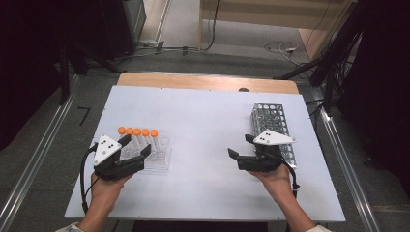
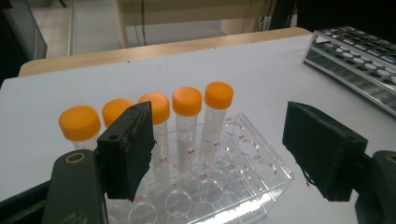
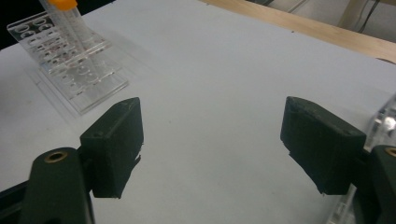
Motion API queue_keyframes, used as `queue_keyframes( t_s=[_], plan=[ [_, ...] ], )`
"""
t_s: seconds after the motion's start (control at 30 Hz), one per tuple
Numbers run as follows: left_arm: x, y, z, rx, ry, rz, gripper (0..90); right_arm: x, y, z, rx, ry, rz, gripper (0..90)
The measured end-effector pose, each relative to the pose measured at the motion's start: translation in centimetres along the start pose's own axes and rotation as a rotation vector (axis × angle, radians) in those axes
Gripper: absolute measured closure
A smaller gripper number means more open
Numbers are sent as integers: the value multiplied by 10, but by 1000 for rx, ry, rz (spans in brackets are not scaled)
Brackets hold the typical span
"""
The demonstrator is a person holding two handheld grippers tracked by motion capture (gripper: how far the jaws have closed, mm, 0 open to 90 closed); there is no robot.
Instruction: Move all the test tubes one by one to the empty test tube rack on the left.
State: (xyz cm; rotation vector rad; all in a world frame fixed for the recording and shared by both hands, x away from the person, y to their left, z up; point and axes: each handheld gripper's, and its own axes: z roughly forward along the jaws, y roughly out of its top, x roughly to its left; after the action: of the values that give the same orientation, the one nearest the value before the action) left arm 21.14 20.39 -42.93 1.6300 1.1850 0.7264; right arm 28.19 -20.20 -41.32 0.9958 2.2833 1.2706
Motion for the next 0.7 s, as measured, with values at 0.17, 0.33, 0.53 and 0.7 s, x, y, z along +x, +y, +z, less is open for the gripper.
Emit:
queue_keyframes(
  t_s=[0.17, 0.33, 0.53, 0.7],
  plan=[
    [1, -6, -3, -12, 25, 2, 257, -7, -8, -11, 6, -23, 4, 190],
    [1, -12, -7, -16, 44, 9, 249, -13, -15, -23, -3, -41, 18, 189],
    [2, -15, -11, -19, 49, 7, 246, -21, -24, -34, -16, -65, 37, 189],
    [3, -16, -14, -17, 37, -7, 246, -28, -29, -43, -20, -87, 50, 188]
  ],
)
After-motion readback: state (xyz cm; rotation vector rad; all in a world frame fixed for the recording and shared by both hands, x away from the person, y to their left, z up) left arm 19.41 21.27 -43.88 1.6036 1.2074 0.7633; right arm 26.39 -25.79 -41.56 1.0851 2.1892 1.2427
